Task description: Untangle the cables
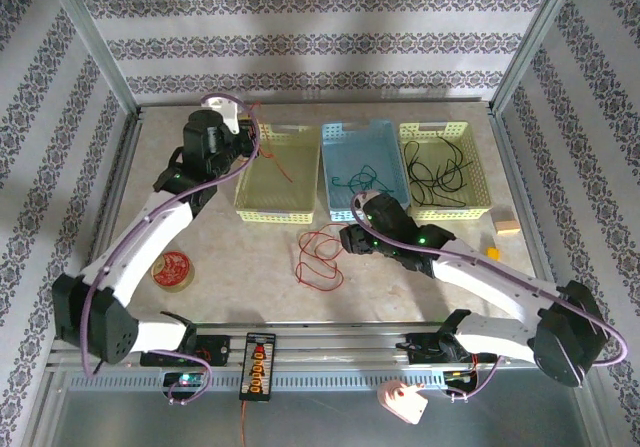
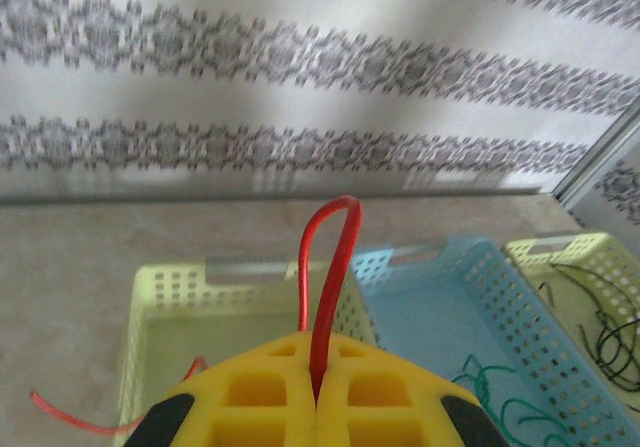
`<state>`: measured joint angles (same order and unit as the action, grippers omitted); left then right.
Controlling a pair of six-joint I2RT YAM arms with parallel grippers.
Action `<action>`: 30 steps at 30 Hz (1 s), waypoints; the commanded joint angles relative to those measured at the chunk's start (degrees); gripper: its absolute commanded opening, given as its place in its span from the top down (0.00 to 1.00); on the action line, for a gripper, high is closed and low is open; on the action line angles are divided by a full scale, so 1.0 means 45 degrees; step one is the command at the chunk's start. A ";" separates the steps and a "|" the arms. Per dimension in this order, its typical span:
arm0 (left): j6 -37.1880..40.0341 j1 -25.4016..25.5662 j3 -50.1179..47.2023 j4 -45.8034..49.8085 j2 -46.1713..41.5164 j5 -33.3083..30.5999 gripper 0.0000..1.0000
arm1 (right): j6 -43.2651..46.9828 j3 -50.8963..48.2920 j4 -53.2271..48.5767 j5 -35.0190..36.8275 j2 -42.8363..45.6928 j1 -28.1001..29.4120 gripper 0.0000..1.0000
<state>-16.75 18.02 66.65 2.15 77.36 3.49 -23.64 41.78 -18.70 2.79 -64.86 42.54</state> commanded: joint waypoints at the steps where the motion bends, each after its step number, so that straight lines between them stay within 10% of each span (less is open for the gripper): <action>1: -0.1356 -0.0414 -0.0790 -0.1169 0.0771 0.0835 1.00 | -0.0013 -0.0280 -0.0366 0.0504 0.0345 0.0116 0.44; 8: -0.2211 -0.0393 -0.1184 -0.0802 0.3002 0.2046 0.99 | 0.0027 -0.0116 -0.0361 0.0417 0.0100 0.0120 0.44; 12: -0.2259 -0.0368 -0.1530 -0.0699 0.2710 0.1263 0.32 | 0.0018 -0.0027 -0.0376 0.0402 -0.0039 0.0118 0.44; 14: -0.1988 -0.0252 -0.1606 -0.0504 0.2068 0.0846 0.19 | -0.0010 -0.0026 -0.0415 0.0455 -0.0051 0.0114 0.44; 22: -0.0358 0.1226 -0.2929 0.1967 -0.1144 -0.0350 0.08 | -0.0003 -0.0164 -0.0317 0.0514 -0.0394 0.0117 0.43; 30: 0.0081 0.4099 -0.5809 0.2334 -0.1465 0.1751 0.08 | -0.0014 0.0009 -0.0258 0.0476 -0.1184 0.0153 0.43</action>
<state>-18.22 33.36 42.61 8.29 69.21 7.94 -23.66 41.06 -19.59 3.86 -69.45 42.54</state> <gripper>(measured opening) 0.919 0.568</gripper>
